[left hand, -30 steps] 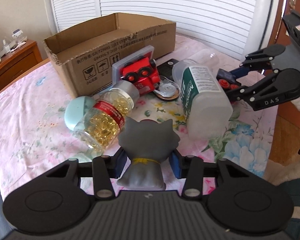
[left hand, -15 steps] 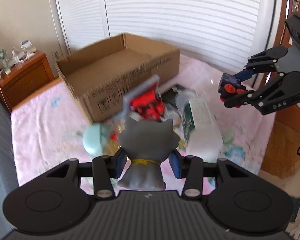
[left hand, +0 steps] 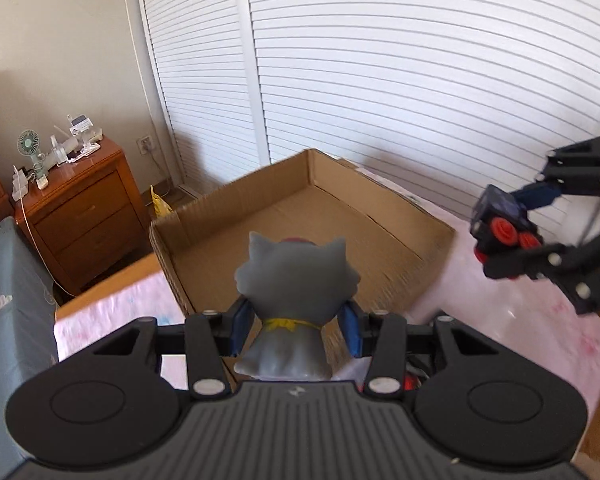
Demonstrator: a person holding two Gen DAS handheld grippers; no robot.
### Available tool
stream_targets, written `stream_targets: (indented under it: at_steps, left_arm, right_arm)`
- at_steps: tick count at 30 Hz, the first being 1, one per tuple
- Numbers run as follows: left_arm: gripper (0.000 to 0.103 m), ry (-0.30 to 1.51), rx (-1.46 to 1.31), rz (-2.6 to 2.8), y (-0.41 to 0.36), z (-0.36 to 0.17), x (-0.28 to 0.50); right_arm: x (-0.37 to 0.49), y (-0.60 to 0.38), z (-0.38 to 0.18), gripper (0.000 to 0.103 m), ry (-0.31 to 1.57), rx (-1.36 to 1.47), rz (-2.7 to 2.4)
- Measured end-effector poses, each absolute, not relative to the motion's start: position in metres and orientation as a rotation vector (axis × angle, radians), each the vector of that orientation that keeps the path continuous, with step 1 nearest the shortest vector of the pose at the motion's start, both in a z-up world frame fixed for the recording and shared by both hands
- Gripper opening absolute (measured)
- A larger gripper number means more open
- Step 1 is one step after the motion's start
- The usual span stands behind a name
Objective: Organize rigid objects
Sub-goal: 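Carry the cat into the cardboard box and open the left tool while the right tool carries the cube, then lower the cube toy into the box and open the right tool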
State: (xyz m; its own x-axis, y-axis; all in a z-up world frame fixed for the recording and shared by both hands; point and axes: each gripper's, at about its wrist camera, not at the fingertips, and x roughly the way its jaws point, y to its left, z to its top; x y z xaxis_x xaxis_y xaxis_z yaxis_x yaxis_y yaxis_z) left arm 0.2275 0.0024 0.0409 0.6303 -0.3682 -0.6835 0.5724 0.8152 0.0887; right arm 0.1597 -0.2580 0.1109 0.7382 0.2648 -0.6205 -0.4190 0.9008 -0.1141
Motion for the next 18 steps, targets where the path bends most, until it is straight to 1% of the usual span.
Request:
stream_targets:
  at_steps: [7,8,10,11,12,18]
  left_arm:
    - [0.045,0.739,0.291,-0.484,-0.005,0.034,0.287]
    - [0.047,0.746,0.282,-0.471,-0.004,0.031,0.294]
    - [0.063,0.757,0.274,-0.439,-0.004,0.025,0.304]
    - [0.078,0.749,0.277,-0.415,-0.003,0.023,0.307]
    - [0.085,0.727,0.276,-0.388,-0.002,0.021,0.307]
    - [0.088,0.735,0.236,-0.385,0.008,0.021,0.299]
  right_arm:
    - [0.200,-0.252,0.118,0.055,0.656,-0.234,0.371]
    - [0.203,-0.251,0.118,0.055,0.656,-0.234,0.369]
    - [0.210,-0.249,0.117,0.055,0.659,-0.240,0.361]
    - [0.213,-0.248,0.116,0.055,0.663,-0.240,0.360]
    - [0.215,-0.247,0.115,0.055,0.667,-0.240,0.359]
    - [0.230,-0.241,0.108,0.055,0.692,-0.253,0.358]
